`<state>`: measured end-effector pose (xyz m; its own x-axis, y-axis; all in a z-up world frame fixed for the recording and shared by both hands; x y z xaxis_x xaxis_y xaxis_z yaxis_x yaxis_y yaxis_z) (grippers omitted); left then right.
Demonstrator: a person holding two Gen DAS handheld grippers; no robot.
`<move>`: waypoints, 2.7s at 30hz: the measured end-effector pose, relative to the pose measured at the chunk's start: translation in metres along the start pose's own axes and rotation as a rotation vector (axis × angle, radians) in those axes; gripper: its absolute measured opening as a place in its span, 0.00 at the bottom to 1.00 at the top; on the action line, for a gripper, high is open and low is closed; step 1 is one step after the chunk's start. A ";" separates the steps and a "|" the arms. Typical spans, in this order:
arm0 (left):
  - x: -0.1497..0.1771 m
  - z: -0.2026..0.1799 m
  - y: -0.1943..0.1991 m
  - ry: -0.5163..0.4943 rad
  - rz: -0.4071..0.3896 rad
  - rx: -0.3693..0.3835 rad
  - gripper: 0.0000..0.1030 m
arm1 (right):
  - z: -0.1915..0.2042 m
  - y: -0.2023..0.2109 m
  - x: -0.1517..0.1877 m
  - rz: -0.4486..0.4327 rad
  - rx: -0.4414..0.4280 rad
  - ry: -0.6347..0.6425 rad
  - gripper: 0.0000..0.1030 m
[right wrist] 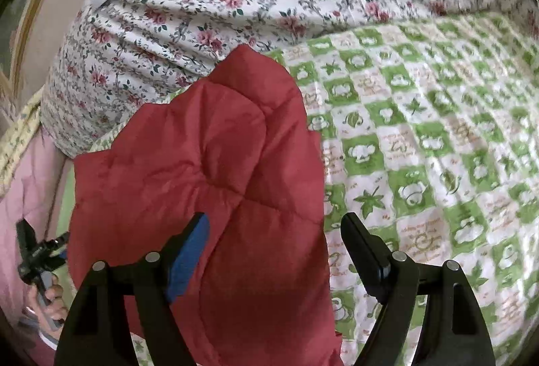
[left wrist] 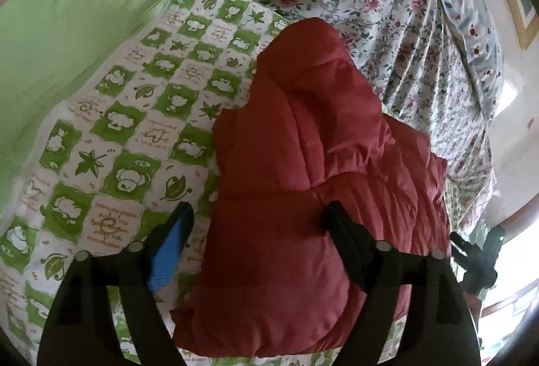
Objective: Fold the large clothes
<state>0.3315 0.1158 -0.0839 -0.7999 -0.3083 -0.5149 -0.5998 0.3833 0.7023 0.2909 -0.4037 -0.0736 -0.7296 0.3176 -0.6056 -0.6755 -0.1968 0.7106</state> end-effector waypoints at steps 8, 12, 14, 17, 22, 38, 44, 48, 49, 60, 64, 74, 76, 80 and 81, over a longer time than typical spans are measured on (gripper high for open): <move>-0.003 0.006 -0.017 0.034 0.032 0.063 0.83 | -0.016 -0.027 -0.001 0.050 -0.112 -0.130 0.84; -0.005 0.007 -0.030 0.062 0.059 0.122 0.84 | -0.012 -0.048 0.000 0.118 -0.172 -0.172 0.87; -0.006 0.006 -0.038 0.076 0.075 0.146 0.85 | -0.007 -0.056 0.002 0.147 -0.194 -0.173 0.87; -0.006 0.003 -0.050 0.095 0.099 0.187 0.85 | 0.001 -0.063 0.004 0.167 -0.202 -0.161 0.88; -0.005 -0.007 -0.055 0.062 0.097 0.195 0.75 | 0.006 -0.064 0.006 0.179 -0.216 -0.161 0.75; 0.027 -0.052 0.036 -0.090 0.025 0.279 0.44 | 0.025 0.039 0.047 0.146 -0.261 -0.090 0.37; 0.077 -0.045 0.066 -0.064 0.063 0.322 0.44 | 0.012 0.089 0.100 0.148 -0.306 -0.151 0.37; 0.103 -0.038 0.084 -0.039 0.070 0.338 0.44 | 0.012 0.111 0.127 0.147 -0.317 -0.163 0.37; 0.108 -0.036 0.088 -0.041 0.070 0.334 0.44 | 0.013 0.115 0.131 0.143 -0.311 -0.158 0.37; 0.124 -0.016 0.069 -0.035 0.070 0.214 0.45 | -0.005 0.102 0.142 0.094 -0.223 -0.170 0.47; 0.123 -0.011 0.057 -0.041 0.061 0.182 0.47 | -0.016 0.094 0.145 0.081 -0.218 -0.197 0.52; 0.122 -0.016 0.061 -0.123 0.018 -0.022 0.79 | -0.029 0.093 0.151 0.048 -0.146 -0.245 0.79; 0.121 -0.014 0.070 -0.117 -0.001 -0.056 0.81 | -0.029 0.096 0.151 0.042 -0.131 -0.244 0.83; 0.119 -0.013 0.089 -0.113 -0.043 -0.080 0.81 | -0.027 0.107 0.151 0.013 -0.080 -0.228 0.85; 0.119 -0.014 0.095 -0.120 -0.059 -0.096 0.81 | -0.026 0.109 0.151 0.005 -0.069 -0.224 0.85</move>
<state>0.1798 0.1037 -0.0720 -0.7635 -0.2194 -0.6074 -0.6456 0.2805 0.7103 0.1045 -0.4013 -0.0969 -0.6966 0.5126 -0.5021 -0.6830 -0.2594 0.6828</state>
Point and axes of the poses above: each gripper's, at about its wrist camera, not at the fingertips, and y roughly against the way its jaws point, z to its left, x to its underside, the point moved 5 cm from there along -y, roughly the way its jaws point, and after that the axes turned 1 degree about -y, right-handed, at the moved point
